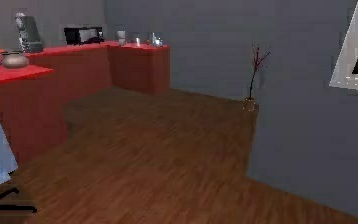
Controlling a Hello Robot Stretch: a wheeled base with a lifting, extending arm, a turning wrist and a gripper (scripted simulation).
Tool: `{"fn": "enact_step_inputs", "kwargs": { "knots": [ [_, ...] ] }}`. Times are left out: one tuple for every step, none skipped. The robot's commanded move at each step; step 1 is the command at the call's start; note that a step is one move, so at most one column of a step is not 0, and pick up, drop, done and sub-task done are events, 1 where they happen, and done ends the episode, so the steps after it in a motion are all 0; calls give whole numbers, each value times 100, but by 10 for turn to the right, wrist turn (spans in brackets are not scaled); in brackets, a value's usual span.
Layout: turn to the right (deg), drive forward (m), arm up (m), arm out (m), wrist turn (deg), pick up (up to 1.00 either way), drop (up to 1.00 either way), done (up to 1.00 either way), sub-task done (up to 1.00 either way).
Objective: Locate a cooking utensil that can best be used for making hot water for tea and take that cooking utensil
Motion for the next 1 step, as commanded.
{"fn": "enact_step_inputs", "kwargs": {
  "knots": [
    [0,100,0,0,0,0,0,0,0]
  ]
}}
